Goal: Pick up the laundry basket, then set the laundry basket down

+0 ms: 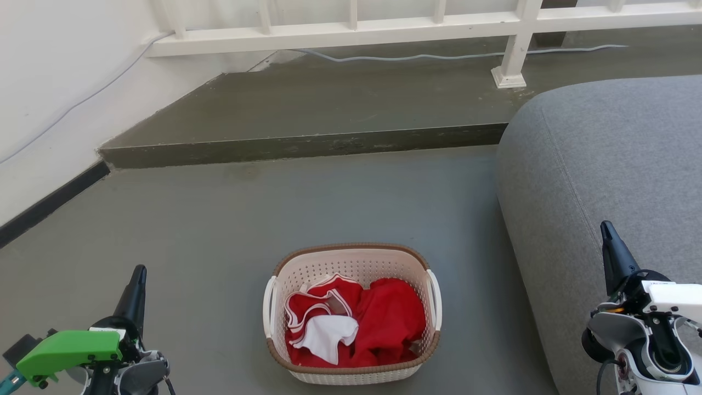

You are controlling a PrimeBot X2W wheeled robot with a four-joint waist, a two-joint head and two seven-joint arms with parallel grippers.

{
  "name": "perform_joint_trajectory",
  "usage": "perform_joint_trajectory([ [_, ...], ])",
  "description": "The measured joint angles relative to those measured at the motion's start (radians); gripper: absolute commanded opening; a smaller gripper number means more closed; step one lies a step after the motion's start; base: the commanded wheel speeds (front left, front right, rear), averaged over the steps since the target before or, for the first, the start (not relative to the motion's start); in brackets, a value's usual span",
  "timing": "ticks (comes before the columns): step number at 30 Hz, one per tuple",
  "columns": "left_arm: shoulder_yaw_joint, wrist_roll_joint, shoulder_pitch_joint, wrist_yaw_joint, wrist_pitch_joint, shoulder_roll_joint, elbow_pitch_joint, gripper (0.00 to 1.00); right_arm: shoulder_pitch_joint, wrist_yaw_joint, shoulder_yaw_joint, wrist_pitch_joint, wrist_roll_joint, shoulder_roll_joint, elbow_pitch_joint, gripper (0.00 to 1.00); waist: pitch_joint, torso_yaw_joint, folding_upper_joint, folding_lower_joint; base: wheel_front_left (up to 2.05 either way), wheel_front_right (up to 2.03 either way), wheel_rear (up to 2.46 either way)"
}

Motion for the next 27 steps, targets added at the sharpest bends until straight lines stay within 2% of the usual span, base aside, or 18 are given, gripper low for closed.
perform_joint_trajectory([
  [21, 0.000, 0.000, 0.000, 0.000, 0.000, 0.000, 0.000, 0.00, 0.000, 0.000, 0.000, 0.001, 0.000, 0.000, 0.000, 0.00, 0.000, 0.000, 0.0000, 0.0000, 0.00, 0.00, 0.00],
  [25, 0.000, 0.000, 0.026, 0.001, 0.000, -0.018, 0.043, 0.00, 0.032, -0.001, 0.002, 0.000, 0.000, 0.020, 0.043, 0.00, 0.000, 0.000, 0.0000, 0.0000, 0.00, 0.00, 0.00],
  [26, -0.001, 0.000, 0.036, 0.002, 0.000, -0.023, 0.052, 1.00, 0.044, -0.001, 0.003, 0.000, 0.000, 0.025, 0.051, 1.00, 0.000, 0.000, 0.0000, 0.0000, 0.00, 0.00, 0.00],
  [27, -0.002, 0.000, 0.043, 0.002, 0.000, -0.025, 0.056, 1.00, 0.052, -0.002, 0.003, 0.000, 0.000, 0.028, 0.054, 1.00, 0.000, 0.000, 0.0000, 0.0000, 0.00, 0.00, 0.00],
])
